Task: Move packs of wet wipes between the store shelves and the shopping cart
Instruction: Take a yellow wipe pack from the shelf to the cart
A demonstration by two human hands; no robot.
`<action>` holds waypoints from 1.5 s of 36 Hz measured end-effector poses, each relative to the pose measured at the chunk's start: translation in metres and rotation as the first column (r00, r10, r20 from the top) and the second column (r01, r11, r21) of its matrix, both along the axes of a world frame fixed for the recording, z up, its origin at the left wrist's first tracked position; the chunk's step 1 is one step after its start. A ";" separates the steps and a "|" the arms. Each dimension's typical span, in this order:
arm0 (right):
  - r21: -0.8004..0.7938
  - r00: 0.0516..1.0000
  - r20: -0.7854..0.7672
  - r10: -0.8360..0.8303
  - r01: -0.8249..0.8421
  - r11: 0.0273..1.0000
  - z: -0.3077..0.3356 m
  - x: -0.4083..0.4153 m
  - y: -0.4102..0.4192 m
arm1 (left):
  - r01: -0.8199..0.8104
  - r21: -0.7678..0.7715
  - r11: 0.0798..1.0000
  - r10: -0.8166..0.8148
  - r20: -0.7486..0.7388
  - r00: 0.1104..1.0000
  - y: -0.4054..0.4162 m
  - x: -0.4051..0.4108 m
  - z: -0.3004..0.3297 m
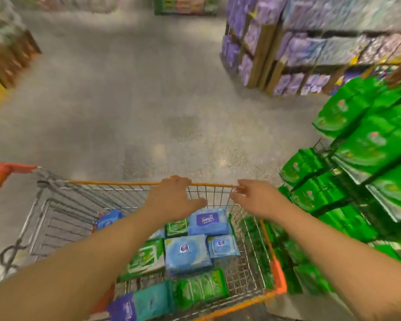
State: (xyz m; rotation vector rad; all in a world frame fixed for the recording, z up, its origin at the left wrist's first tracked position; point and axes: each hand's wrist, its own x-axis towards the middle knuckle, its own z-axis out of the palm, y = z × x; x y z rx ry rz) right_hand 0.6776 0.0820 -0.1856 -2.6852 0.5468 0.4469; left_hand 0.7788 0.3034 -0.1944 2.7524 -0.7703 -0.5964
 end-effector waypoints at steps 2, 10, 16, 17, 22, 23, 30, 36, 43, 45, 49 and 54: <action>-0.020 0.998 0.042 -0.040 0.041 0.999 0.026 -0.007 0.004 | 0.060 -0.026 0.998 -0.059 0.033 0.998 0.004 0.005 0.024; -0.115 0.971 0.175 -0.161 0.183 0.976 0.092 -0.046 0.025 | 0.241 -0.015 0.971 -0.236 0.132 0.963 0.012 0.002 0.105; -0.175 0.944 0.216 -0.250 0.290 0.941 0.135 -0.098 0.039 | 0.415 -0.060 0.908 -0.395 0.212 0.894 -0.004 -0.023 0.143; -0.192 0.939 0.219 -0.264 0.306 0.932 0.141 -0.109 0.040 | 0.448 -0.060 0.892 -0.426 0.222 0.877 -0.009 -0.030 0.148; -0.249 0.900 0.238 -0.365 0.420 0.873 0.171 -0.174 0.040 | 0.606 -0.041 0.794 -0.567 0.306 0.765 -0.037 -0.076 0.173; -0.252 0.889 0.251 -0.383 0.442 0.861 0.176 -0.189 0.040 | 0.635 -0.041 0.771 -0.592 0.319 0.740 -0.042 -0.087 0.177; -0.265 0.796 0.289 -0.531 0.600 0.755 0.208 -0.300 0.044 | 0.791 -0.046 0.610 -0.733 0.348 0.585 -0.081 -0.173 0.204; -0.295 0.692 0.317 -0.649 0.722 0.625 0.219 -0.419 0.060 | 0.877 -0.070 0.475 -0.804 0.372 0.465 -0.101 -0.275 0.220; -0.231 0.533 0.362 -0.765 0.846 0.480 0.220 -0.577 0.098 | 0.951 0.006 0.308 -0.869 0.407 0.279 -0.112 -0.423 0.226; -0.216 0.472 0.373 -0.799 0.882 0.420 0.220 -0.624 0.111 | 0.967 -0.001 0.255 -0.885 0.403 0.234 -0.114 -0.467 0.229; -0.224 0.392 0.400 -0.829 0.918 0.326 0.223 -0.706 0.138 | 0.986 -0.049 0.159 -0.904 0.394 0.165 -0.116 -0.544 0.234; -0.230 0.301 0.403 -0.864 0.947 0.223 0.225 -0.783 0.163 | 0.994 -0.090 0.057 -0.905 0.417 0.090 -0.117 -0.620 0.240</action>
